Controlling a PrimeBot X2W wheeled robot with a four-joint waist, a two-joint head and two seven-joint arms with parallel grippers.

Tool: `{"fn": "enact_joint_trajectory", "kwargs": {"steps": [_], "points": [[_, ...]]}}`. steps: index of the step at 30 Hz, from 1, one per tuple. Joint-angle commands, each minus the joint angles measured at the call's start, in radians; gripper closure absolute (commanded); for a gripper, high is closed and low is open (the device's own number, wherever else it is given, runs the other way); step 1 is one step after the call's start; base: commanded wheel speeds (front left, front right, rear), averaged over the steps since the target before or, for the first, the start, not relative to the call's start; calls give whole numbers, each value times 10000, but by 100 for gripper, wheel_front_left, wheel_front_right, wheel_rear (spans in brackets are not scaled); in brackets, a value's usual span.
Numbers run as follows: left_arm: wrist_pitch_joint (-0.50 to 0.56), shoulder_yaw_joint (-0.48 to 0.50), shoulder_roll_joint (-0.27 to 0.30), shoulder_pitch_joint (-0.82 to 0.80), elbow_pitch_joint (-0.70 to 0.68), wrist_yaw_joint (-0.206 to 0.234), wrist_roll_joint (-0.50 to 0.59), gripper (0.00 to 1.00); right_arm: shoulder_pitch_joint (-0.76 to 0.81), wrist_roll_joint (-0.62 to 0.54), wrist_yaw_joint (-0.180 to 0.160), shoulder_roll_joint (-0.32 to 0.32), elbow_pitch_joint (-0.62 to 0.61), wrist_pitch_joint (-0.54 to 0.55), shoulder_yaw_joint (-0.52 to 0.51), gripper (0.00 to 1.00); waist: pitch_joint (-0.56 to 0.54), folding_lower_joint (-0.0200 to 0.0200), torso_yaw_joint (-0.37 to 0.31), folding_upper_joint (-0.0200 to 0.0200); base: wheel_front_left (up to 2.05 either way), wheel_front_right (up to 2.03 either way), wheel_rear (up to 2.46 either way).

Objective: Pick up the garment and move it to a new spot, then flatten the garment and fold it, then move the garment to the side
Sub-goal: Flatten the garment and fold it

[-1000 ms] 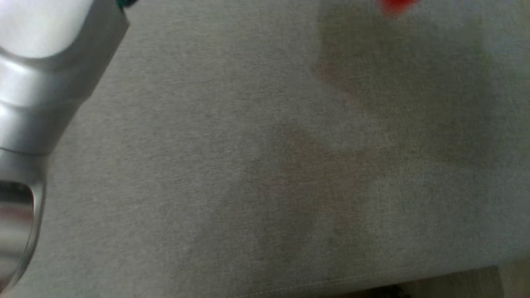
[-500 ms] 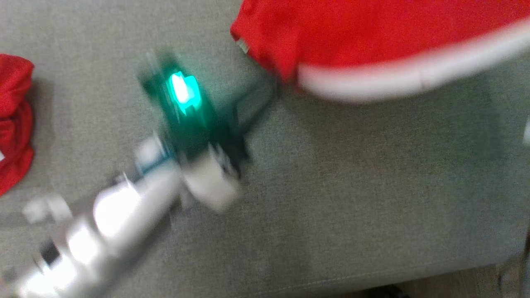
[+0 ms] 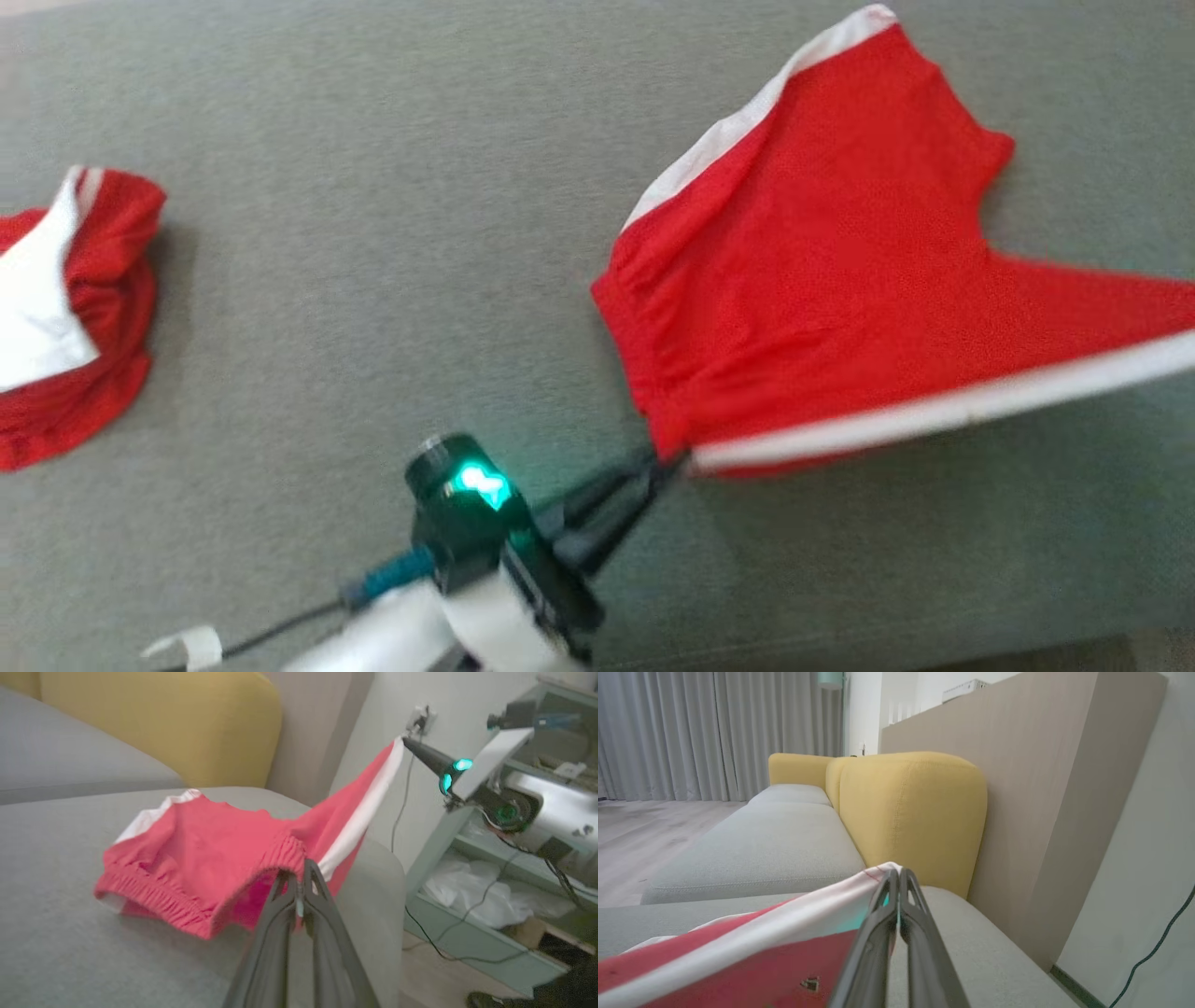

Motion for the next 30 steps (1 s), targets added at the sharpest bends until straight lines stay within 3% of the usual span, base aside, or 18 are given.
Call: {"fn": "enact_joint_trajectory", "kwargs": {"steps": [1, 11, 21, 22, 23, 24, 30], "points": [[-49, 585, -39, -497, -228, 17, -293, 100, -654, 157, 65, -347, -149, 273, 186, 100, 4, 3, 251, -1, 0, 0, 0], [449, 1065, -1482, -2722, 2022, 17, -2963, 100, -4372, 12, 65, -1754, 3405, 1520, 1618, 100, 747, 3, 1212, -1, 0, 0, 0], [401, 270, -2036, -4355, 3587, 17, -4430, 100, -7698, -227, 65, -2310, 7631, 559, 3267, 100, 1372, 3, 1766, -1, 0, 0, 0], [387, 90, -2029, -4484, 3629, 17, -4502, 80, -7957, -249, 65, -2314, 8008, 395, 3391, 100, 1422, 3, 1801, -1, 0, 0, 0], [349, -66, -2018, -4597, 3658, 17, -4564, 52, -8185, -258, 65, -2309, 8370, 247, 3485, 62, 1465, 3, 1835, -1, 0, 0, 0], [304, -191, -2017, -4681, 3691, 17, -4647, 0, -8386, -257, 65, -2300, 8691, 69, 3547, 0, 1492, 3, 1871, -1, 0, 0, 0], [-11, -226, -1975, -4828, 4037, 18, -4158, 0, -8674, 231, 65, -2511, 9893, -443, 4140, 0, 1332, 3, 2076, -1, 0, 0, 0]]}}
